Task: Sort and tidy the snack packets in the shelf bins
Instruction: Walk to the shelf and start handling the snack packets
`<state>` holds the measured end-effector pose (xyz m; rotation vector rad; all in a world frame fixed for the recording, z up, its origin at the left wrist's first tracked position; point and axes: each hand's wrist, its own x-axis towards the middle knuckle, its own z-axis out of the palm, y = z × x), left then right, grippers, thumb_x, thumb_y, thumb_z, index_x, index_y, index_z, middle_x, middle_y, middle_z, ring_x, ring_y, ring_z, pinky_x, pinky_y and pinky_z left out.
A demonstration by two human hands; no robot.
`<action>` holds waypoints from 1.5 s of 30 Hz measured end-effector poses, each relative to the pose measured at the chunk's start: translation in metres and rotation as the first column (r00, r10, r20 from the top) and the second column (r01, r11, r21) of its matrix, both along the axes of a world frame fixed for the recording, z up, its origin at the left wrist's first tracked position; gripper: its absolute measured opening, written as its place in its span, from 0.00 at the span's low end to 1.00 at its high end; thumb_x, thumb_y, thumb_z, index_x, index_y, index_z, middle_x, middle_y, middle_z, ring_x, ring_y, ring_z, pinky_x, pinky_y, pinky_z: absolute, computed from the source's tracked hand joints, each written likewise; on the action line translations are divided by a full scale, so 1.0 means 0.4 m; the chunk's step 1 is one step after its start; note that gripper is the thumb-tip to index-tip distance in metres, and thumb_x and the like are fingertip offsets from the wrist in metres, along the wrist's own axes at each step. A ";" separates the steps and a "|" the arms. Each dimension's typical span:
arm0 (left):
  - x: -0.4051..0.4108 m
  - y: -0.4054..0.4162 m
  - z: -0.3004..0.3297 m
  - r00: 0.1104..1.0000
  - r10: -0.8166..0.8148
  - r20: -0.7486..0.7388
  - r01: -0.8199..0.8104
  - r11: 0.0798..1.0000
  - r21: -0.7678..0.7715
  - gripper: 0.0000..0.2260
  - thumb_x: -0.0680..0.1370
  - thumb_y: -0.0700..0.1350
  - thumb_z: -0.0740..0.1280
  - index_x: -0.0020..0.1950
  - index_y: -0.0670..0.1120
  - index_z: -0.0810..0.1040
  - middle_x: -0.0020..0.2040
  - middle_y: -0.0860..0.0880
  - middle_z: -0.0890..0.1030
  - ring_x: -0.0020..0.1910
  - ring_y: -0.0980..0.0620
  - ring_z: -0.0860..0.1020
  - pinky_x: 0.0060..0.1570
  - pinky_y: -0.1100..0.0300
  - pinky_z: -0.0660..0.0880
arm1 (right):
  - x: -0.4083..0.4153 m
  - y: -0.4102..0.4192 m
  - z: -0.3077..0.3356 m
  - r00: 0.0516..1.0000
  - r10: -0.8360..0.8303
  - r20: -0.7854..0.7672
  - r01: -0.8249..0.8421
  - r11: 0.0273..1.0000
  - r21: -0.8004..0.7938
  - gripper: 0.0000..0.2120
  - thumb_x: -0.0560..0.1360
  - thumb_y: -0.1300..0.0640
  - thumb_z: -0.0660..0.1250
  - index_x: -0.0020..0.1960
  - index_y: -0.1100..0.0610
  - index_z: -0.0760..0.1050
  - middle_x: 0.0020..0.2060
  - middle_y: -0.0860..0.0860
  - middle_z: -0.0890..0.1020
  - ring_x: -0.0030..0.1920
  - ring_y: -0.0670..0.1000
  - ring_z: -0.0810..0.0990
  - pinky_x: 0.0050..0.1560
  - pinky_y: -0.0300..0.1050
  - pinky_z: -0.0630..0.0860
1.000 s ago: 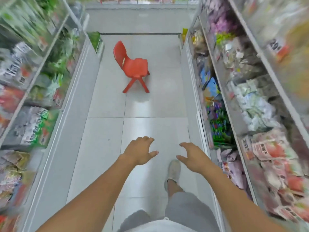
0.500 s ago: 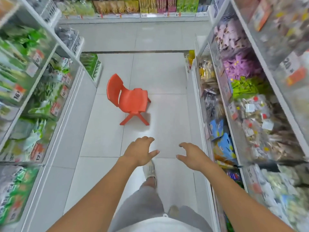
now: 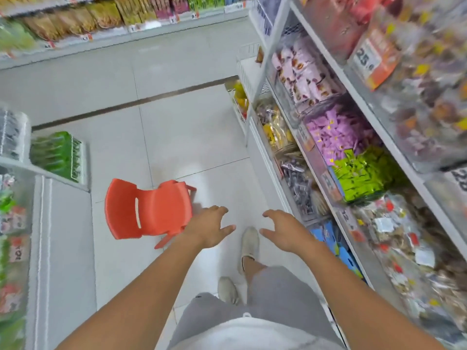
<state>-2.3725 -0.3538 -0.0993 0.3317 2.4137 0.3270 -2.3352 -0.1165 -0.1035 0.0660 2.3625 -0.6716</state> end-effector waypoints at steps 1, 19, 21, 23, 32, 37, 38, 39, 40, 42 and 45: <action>-0.061 0.016 -0.008 0.999 -0.041 -0.005 0.041 0.999 -0.017 0.28 0.80 0.62 0.61 0.76 0.49 0.65 0.70 0.48 0.72 0.69 0.46 0.70 0.65 0.49 0.70 | -0.043 0.012 -0.018 1.000 -0.014 0.012 0.014 1.000 -0.003 0.27 0.80 0.46 0.65 0.75 0.54 0.65 0.71 0.54 0.71 0.70 0.54 0.71 0.68 0.48 0.69; -0.919 0.266 -0.113 0.899 -0.436 -0.023 0.437 0.900 -0.004 0.27 0.81 0.61 0.61 0.76 0.50 0.65 0.72 0.48 0.72 0.69 0.45 0.71 0.65 0.48 0.71 | -0.677 0.117 -0.171 0.907 -0.379 0.185 0.390 0.920 -0.029 0.23 0.79 0.45 0.67 0.70 0.53 0.71 0.64 0.53 0.77 0.62 0.54 0.77 0.63 0.50 0.74; -1.003 0.288 -0.168 0.867 -0.497 0.016 0.497 0.868 0.006 0.27 0.81 0.61 0.61 0.77 0.50 0.64 0.73 0.47 0.71 0.69 0.44 0.70 0.66 0.47 0.71 | -0.735 0.114 -0.212 0.887 -0.421 0.190 0.427 0.904 0.011 0.23 0.79 0.44 0.66 0.70 0.51 0.71 0.65 0.52 0.77 0.63 0.54 0.77 0.64 0.49 0.73; -1.079 0.314 -0.226 0.825 -0.564 0.026 0.564 0.826 0.023 0.27 0.81 0.60 0.61 0.77 0.50 0.65 0.73 0.47 0.71 0.69 0.44 0.71 0.66 0.48 0.70 | -0.779 0.107 -0.254 0.859 -0.472 0.196 0.471 0.880 0.057 0.23 0.79 0.44 0.66 0.71 0.50 0.70 0.66 0.51 0.77 0.62 0.54 0.77 0.63 0.48 0.73; -1.249 0.478 -0.581 0.602 -0.781 -0.164 0.798 0.590 0.123 0.20 0.80 0.55 0.65 0.70 0.50 0.72 0.65 0.48 0.77 0.64 0.44 0.74 0.60 0.49 0.73 | -0.942 0.066 -0.586 0.727 -0.646 -0.234 0.686 0.697 0.210 0.16 0.78 0.50 0.67 0.65 0.49 0.77 0.57 0.50 0.83 0.57 0.55 0.82 0.53 0.50 0.80; -1.286 0.505 -0.834 0.560 -0.630 -0.538 0.825 0.482 0.295 0.17 0.75 0.44 0.73 0.63 0.47 0.79 0.56 0.47 0.81 0.55 0.43 0.78 0.53 0.50 0.77 | -0.935 0.078 -0.819 0.501 -0.485 -0.717 0.797 0.581 0.164 0.11 0.71 0.56 0.75 0.52 0.55 0.82 0.45 0.51 0.83 0.46 0.56 0.81 0.41 0.48 0.79; -1.286 0.506 -0.872 0.578 -0.560 -0.594 0.812 0.466 0.352 0.16 0.74 0.44 0.73 0.62 0.47 0.79 0.55 0.48 0.81 0.54 0.44 0.78 0.51 0.53 0.77 | -0.927 0.079 -0.860 0.454 -0.448 -0.770 0.803 0.581 0.135 0.10 0.72 0.57 0.75 0.52 0.56 0.82 0.46 0.51 0.83 0.46 0.56 0.81 0.43 0.48 0.79; -1.284 0.504 -0.908 0.598 -0.497 -0.629 0.797 0.448 0.404 0.16 0.75 0.43 0.73 0.62 0.47 0.79 0.55 0.49 0.81 0.53 0.47 0.79 0.48 0.55 0.77 | -0.920 0.075 -0.894 0.421 -0.404 -0.812 0.800 0.587 0.123 0.09 0.73 0.57 0.74 0.52 0.57 0.82 0.46 0.52 0.83 0.47 0.56 0.81 0.46 0.49 0.79; -1.281 0.499 -0.937 0.612 -0.451 -0.650 0.787 0.428 0.444 0.16 0.75 0.44 0.73 0.62 0.48 0.78 0.54 0.51 0.81 0.52 0.49 0.79 0.46 0.57 0.77 | -0.916 0.067 -0.922 0.400 -0.357 -0.844 0.795 0.592 0.127 0.08 0.74 0.57 0.74 0.52 0.58 0.82 0.47 0.53 0.83 0.48 0.56 0.81 0.48 0.50 0.80; -1.283 0.495 -0.979 0.615 -0.407 -0.675 0.787 0.370 0.494 0.17 0.76 0.44 0.72 0.64 0.48 0.76 0.52 0.52 0.82 0.51 0.53 0.79 0.46 0.60 0.76 | -0.926 0.056 -0.948 0.363 -0.289 -0.886 0.805 0.577 0.141 0.10 0.73 0.57 0.75 0.52 0.59 0.82 0.47 0.54 0.83 0.48 0.57 0.81 0.49 0.52 0.80; -1.292 0.499 -1.020 0.627 -0.356 -0.692 0.778 0.312 0.544 0.15 0.78 0.45 0.72 0.63 0.48 0.74 0.50 0.54 0.81 0.51 0.54 0.80 0.46 0.60 0.75 | -0.940 0.057 -0.949 0.337 -0.341 -0.878 0.848 0.516 0.125 0.09 0.71 0.56 0.75 0.50 0.57 0.82 0.43 0.53 0.82 0.42 0.58 0.81 0.38 0.50 0.80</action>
